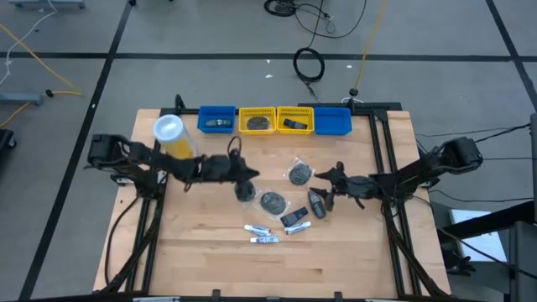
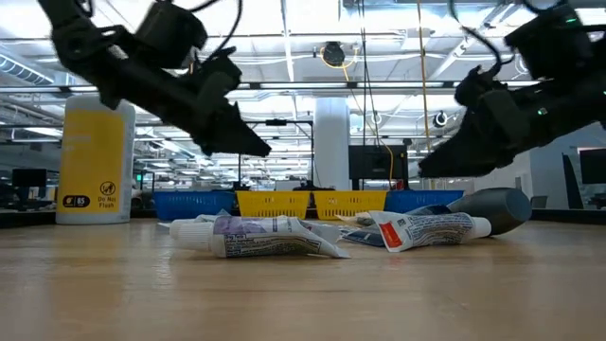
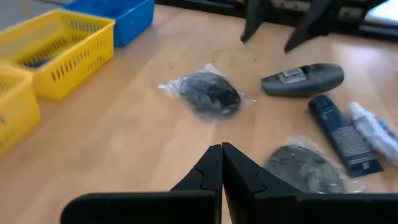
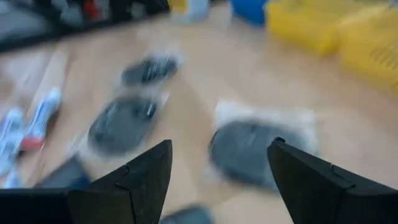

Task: Pick & Place Travel size toiletries
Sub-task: Put the toothpaste into the right blue bin

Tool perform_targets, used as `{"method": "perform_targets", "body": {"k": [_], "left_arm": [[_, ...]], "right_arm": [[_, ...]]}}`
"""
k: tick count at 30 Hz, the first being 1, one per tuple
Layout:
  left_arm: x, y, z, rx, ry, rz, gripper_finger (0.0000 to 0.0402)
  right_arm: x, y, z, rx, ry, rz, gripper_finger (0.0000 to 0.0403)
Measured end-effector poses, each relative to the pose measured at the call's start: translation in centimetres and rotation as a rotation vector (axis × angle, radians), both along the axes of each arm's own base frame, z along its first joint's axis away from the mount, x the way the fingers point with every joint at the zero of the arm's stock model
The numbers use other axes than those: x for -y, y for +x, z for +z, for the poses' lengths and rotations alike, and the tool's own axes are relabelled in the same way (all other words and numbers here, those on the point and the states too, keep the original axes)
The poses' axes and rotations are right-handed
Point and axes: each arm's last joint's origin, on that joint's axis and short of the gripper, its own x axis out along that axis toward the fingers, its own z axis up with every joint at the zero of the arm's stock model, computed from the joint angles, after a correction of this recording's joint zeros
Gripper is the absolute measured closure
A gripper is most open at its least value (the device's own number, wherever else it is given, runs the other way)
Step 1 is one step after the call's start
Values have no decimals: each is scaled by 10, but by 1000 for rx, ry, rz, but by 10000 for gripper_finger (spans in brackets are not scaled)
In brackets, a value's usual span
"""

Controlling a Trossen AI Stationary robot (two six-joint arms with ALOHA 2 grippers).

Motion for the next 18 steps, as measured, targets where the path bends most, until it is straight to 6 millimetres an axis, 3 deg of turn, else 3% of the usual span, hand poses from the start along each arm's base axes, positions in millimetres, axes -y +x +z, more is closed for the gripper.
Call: {"method": "perform_targets", "body": {"k": [6, 9, 14, 18], "left_arm": [[24, -13, -12, 40, -47, 235, 386], [29, -17, -21, 59, -60, 383, 379], [31, -16, -48, 65, -107, 551, 389], [31, -9, -71, 132, -186, 620, 399]], "right_arm": [[7, 6, 10, -289, 107, 113, 147], [10, 11, 21, -255, 54, 181, 147], [10, 24, 42, -52, 65, 480, 147], [10, 33, 43, -52, 103, 542, 147]]}}
